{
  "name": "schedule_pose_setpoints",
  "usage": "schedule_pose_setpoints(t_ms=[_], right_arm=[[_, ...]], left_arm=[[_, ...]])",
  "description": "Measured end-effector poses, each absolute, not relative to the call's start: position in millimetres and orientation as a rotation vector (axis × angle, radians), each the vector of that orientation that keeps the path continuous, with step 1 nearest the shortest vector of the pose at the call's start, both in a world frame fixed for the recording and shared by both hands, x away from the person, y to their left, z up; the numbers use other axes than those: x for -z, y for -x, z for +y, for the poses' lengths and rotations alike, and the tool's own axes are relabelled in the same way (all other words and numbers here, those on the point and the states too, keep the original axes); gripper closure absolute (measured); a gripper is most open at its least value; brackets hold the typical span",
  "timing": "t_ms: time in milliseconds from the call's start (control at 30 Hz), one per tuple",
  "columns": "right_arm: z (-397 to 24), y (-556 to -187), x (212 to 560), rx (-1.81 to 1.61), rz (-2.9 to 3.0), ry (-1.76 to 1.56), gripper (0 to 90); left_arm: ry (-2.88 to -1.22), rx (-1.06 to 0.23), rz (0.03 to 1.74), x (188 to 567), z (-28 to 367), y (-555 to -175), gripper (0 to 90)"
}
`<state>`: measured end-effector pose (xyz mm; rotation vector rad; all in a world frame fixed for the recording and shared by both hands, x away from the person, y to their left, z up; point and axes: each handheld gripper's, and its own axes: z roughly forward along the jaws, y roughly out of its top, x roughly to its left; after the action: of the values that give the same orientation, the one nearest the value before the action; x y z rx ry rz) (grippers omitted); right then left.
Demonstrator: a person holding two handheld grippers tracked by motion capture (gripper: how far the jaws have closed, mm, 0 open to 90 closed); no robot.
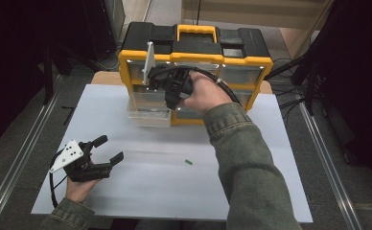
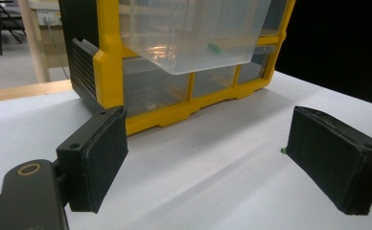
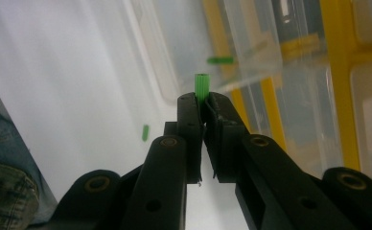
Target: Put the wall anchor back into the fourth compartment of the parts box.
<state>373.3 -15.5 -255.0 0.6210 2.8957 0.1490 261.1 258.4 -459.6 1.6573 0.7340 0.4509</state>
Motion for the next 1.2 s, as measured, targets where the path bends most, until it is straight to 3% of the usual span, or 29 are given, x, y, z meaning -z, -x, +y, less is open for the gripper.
schedule_pose_setpoints(t_ms=[400, 467, 567, 733, 1200], right_arm=[[6.4, -384.1, 266.7, -0.156, 2.9, -0.583, 85.1], [6.4, -383.3, 265.7, -0.157, 2.9, -0.594, 78.2], [5.4, -382.1, 264.0, -0.202, 2.9, -0.622, 58.7], [2.4, -377.0, 260.2, -0.24, 2.893, -0.622, 40.4], [-15.3, -374.7, 260.5, -0.294, 2.834, -0.704, 33.5]], left_arm=[[-1.661, -0.453, 0.736, 459.7, 259.4, -261.1, 13.6], [-1.662, -0.454, 0.735, 459.7, 259.1, -261.1, 13.6], [-1.665, -0.454, 0.733, 459.7, 258.9, -261.1, 13.6], [-1.664, -0.453, 0.733, 460.0, 258.3, -261.3, 13.6], [-1.669, -0.456, 0.732, 459.7, 259.1, -260.6, 13.6]])
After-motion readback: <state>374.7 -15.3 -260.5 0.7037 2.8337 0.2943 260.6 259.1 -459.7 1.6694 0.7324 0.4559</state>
